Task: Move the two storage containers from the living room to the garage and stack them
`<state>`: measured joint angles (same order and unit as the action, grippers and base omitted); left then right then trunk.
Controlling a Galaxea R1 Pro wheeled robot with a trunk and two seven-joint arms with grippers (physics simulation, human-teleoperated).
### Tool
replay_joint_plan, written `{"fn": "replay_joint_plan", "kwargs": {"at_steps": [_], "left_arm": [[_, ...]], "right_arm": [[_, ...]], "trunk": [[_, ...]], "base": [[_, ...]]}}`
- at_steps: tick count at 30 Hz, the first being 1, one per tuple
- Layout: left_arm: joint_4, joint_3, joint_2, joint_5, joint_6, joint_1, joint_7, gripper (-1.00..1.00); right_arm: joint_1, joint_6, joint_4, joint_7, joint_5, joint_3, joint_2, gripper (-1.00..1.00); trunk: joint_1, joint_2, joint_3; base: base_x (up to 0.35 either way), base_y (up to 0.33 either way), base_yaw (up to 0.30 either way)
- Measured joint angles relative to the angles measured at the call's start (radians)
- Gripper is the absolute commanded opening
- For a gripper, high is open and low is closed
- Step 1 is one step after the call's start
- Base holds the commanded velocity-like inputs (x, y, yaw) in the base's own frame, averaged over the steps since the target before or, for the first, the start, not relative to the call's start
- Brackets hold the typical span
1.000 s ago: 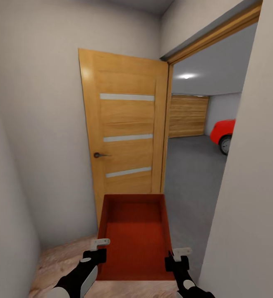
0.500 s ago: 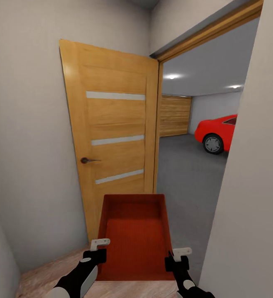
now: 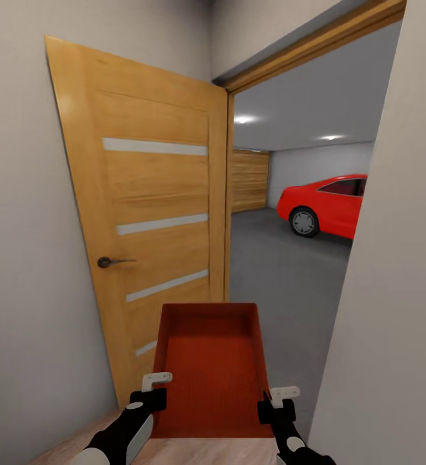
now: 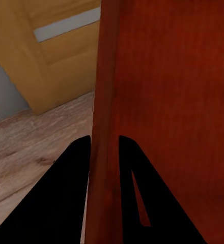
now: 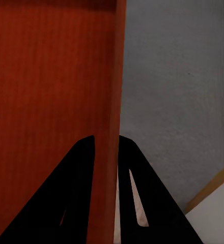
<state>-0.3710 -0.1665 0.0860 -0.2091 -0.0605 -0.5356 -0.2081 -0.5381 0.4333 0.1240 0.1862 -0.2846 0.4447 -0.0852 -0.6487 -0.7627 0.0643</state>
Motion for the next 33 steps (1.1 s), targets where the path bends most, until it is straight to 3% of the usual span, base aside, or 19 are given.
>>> {"fn": "replay_joint_plan", "kwargs": {"at_steps": [33], "left_arm": [[0.002,0.000,0.003,0.001,0.000,0.000,-0.003,-1.00]], "right_arm": [[0.000,-0.001,0.000,-0.004,-0.004,0.002,0.003,-1.00]], "trunk": [[0.000,0.000,0.000]], "base": [[0.249,0.216,-0.269]]}}
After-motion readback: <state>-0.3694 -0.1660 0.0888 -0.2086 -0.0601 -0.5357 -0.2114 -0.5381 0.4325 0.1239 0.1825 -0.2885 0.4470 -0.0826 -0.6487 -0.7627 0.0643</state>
